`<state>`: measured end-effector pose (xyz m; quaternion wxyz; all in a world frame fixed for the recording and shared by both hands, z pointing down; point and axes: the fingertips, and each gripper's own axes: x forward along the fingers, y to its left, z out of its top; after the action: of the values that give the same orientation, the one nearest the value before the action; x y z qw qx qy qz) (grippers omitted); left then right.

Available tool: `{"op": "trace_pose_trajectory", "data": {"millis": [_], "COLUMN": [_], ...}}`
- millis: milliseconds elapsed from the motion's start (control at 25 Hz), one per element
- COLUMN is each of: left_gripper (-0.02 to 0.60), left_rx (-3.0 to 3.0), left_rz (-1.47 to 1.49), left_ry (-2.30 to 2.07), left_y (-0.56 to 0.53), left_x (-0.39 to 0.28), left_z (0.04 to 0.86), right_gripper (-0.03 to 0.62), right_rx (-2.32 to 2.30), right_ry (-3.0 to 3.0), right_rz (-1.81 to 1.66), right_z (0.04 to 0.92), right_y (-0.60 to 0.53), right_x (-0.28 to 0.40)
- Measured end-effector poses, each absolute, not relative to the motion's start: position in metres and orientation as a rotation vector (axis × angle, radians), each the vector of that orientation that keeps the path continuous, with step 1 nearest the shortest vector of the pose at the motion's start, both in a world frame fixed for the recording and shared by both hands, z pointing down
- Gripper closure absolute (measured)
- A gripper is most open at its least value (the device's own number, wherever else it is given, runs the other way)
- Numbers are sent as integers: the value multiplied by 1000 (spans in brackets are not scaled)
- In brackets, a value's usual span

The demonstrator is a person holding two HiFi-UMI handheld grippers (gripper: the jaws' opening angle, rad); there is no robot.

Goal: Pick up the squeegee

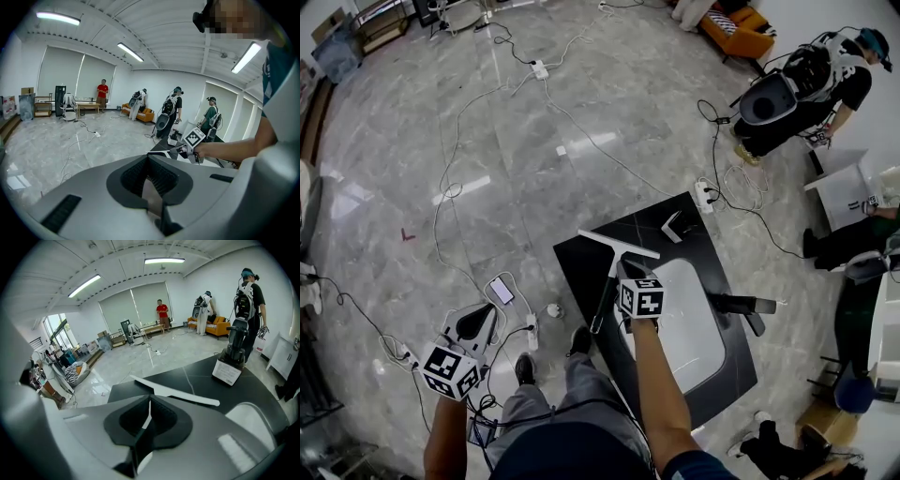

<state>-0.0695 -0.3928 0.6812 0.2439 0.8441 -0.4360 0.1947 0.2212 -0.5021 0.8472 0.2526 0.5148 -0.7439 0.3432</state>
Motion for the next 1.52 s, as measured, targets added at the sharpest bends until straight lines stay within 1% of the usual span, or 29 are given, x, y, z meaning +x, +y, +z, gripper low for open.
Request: {"op": "trace_pose_trajectory", "data": {"millis": [80,160,320,440,480,520,920,1080,1240,1520], "left_gripper": [575,575,575,575,575,575,575,575,575,575], "left_rx": [2299,2293,2281,2270,2266,2264,2249,2247,2258,2289], "left_rz": [535,537,543,546,547,548,551,551,546,532], "left_ry": [-1191,-1191,-1193,-1195,-1195,-1196,-1218,-1229,-1241,-1260], "left_y": [-392,-391,-390,-388,-388,-387,-381,-378,-376,-372], "left_x": [-68,-68,-69,-71,-71,-72,-84,-93,-100,-112], "left_z": [686,689,696,701,703,704,705,699,687,661], "right_gripper": [520,514,465,451,421,418,418,445,492,497], "right_rx": [1396,1402,1434,1432,1426,1420,1442,1510,1610,1724], "right_ry": [-2002,-1984,-1976,-1994,-2002,-2009,-1927,-1886,-1799,-1823], "right_rz": [954,967,953,962,978,992,1040,1101,1157,1167], "right_z": [860,871,877,877,877,877,899,900,892,852], "right_y": [-501,-499,-503,-505,-505,-505,-506,-507,-503,-490], "right_x": [221,221,221,219,217,214,203,203,219,242]}}
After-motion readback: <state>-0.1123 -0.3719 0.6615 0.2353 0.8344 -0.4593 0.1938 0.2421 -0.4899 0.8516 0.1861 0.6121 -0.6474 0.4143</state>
